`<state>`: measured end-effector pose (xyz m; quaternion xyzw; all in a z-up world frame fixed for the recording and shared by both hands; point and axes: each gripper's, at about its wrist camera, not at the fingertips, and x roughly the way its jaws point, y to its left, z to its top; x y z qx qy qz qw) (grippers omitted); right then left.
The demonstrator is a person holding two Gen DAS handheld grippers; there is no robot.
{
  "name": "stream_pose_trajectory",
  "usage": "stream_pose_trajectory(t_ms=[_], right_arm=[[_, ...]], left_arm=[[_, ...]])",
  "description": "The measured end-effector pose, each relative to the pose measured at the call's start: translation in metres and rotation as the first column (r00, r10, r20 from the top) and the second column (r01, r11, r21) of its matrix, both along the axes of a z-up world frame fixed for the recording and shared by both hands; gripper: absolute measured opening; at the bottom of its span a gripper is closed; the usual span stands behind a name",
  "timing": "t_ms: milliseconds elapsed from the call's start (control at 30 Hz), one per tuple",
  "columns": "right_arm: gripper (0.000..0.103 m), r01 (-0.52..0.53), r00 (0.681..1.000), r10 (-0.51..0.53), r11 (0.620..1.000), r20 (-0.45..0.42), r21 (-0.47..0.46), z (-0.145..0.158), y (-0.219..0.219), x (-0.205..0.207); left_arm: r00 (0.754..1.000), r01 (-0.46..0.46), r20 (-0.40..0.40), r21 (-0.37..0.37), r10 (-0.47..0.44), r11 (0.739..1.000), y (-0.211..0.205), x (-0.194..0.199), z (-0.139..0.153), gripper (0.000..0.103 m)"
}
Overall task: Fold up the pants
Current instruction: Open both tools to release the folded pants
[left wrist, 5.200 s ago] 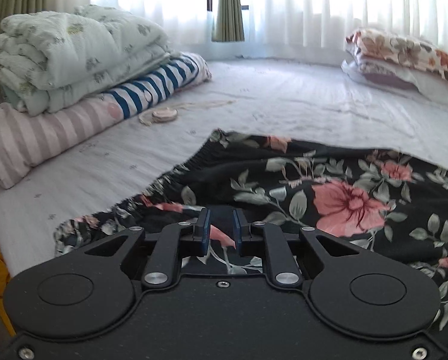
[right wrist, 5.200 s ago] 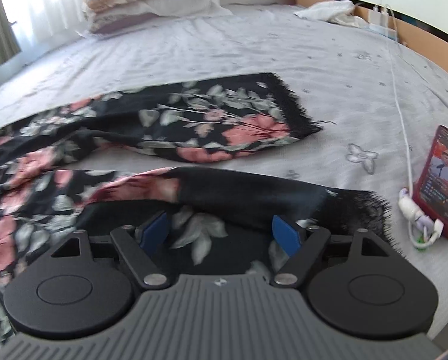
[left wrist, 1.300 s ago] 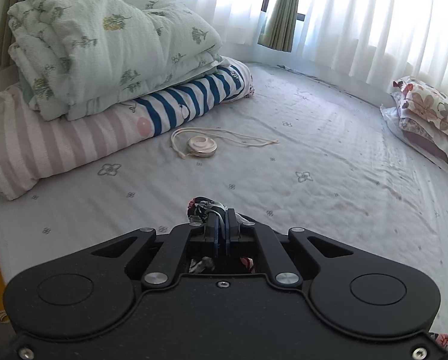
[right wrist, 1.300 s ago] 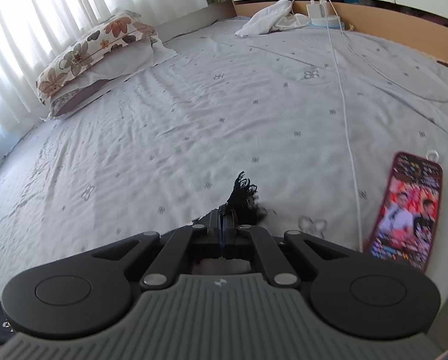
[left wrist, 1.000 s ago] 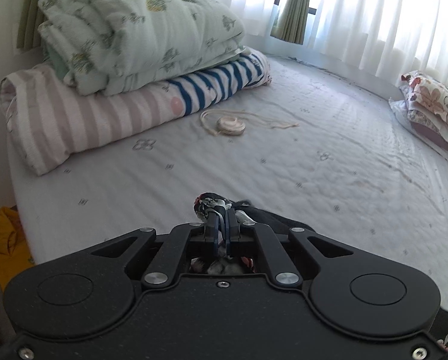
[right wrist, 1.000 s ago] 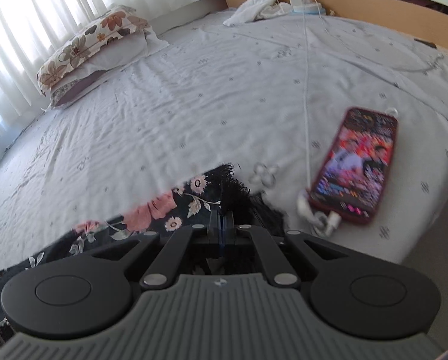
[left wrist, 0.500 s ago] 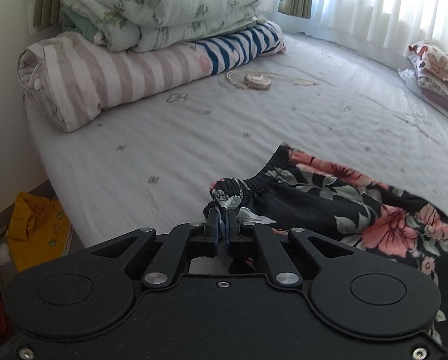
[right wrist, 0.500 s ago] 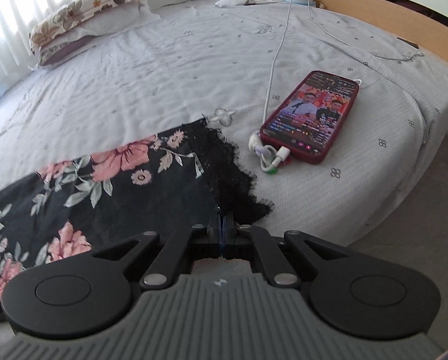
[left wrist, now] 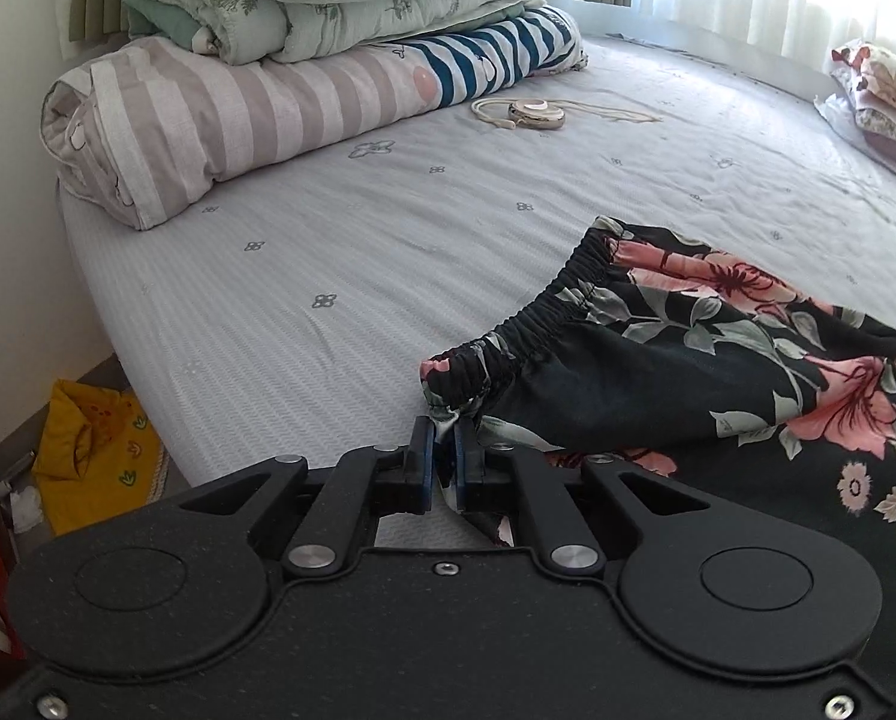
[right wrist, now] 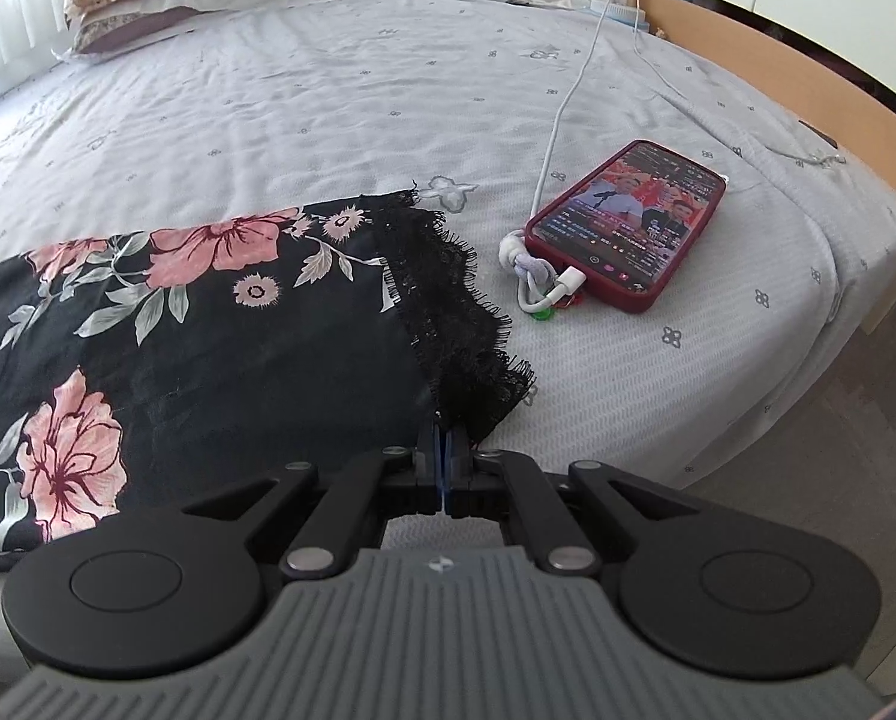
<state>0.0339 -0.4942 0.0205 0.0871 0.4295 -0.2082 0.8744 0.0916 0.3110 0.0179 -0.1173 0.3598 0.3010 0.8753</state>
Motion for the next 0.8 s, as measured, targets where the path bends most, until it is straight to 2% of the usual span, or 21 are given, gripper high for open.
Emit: stream_pose_trajectory(t_ms=[67,100,133,167,200,233,267,300,367,433,467,600,667,700,800], right_arm=[[0.005,-0.003,1.000,0.003,1.000,-0.003,-0.008,0.000,0.001,0.000],[0.010,-0.006,1.000,0.006,1.000,-0.005,-0.015,0.000,0.002,0.000],[0.029,-0.008,1.000,0.007,1.000,-0.005,-0.025,0.001,0.003,0.000],[0.034,-0.007,1.000,0.006,0.999,-0.007,-0.036,0.002,0.005,0.000],[0.044,-0.009,1.000,0.009,0.999,-0.008,-0.048,0.003,0.007,0.000],[0.060,-0.012,1.000,0.011,0.998,-0.006,-0.057,0.004,0.009,-0.002],[0.066,-0.017,1.000,0.017,0.998,-0.001,-0.063,0.006,0.011,-0.003],[0.070,-0.027,1.000,0.028,0.997,0.008,-0.066,0.009,0.014,-0.005],[0.073,-0.041,0.999,0.043,0.996,0.022,-0.079,0.015,0.021,-0.009],[0.081,-0.057,0.997,0.062,0.994,0.047,-0.095,0.024,0.029,-0.013],[0.083,-0.068,0.995,0.075,0.992,0.061,-0.103,0.029,0.034,-0.014],[0.092,-0.141,0.982,0.156,0.981,0.108,-0.132,0.046,0.060,-0.017],[0.097,-0.178,0.971,0.197,0.973,0.133,-0.145,0.052,0.075,-0.017],[0.102,-0.198,0.964,0.218,0.970,0.149,-0.142,0.054,0.083,-0.017],[0.103,-0.268,0.935,0.287,0.957,0.206,-0.113,0.054,0.106,-0.016]], left_arm=[[1.000,-0.002,-0.004,0.013,0.002,1.000,-0.002,0.001,-0.001,0.011],[1.000,-0.007,-0.004,0.018,0.007,1.000,-0.002,0.001,-0.001,0.012],[1.000,-0.013,-0.004,0.022,0.013,1.000,-0.003,0.001,0.000,0.022],[1.000,-0.026,-0.006,0.030,0.026,0.999,-0.004,0.000,0.001,0.030],[0.999,-0.040,-0.003,0.039,0.040,0.998,-0.006,-0.001,0.002,0.049],[0.999,-0.050,0.004,0.048,0.050,0.998,-0.007,-0.003,0.005,0.058],[0.999,-0.053,0.014,0.057,0.052,0.997,-0.009,-0.005,0.007,0.059],[0.999,-0.046,0.025,0.064,0.045,0.997,-0.011,-0.006,0.011,0.060],[0.999,-0.029,0.047,0.071,0.025,0.997,-0.018,-0.010,0.019,0.070],[0.996,-0.009,0.088,0.083,0.001,0.997,-0.028,-0.013,0.030,0.083],[0.994,0.008,0.110,0.095,-0.019,0.995,-0.035,-0.015,0.036,0.084],[0.980,0.078,0.164,0.197,-0.111,0.977,-0.074,-0.016,0.061,0.096],[0.971,0.112,0.181,0.241,-0.158,0.964,-0.096,-0.017,0.072,0.096],[0.963,0.142,0.187,0.254,-0.192,0.957,-0.107,-0.017,0.076,0.096],[0.937,0.220,0.211,0.264,-0.279,0.939,-0.145,-0.021,0.082,0.098]])
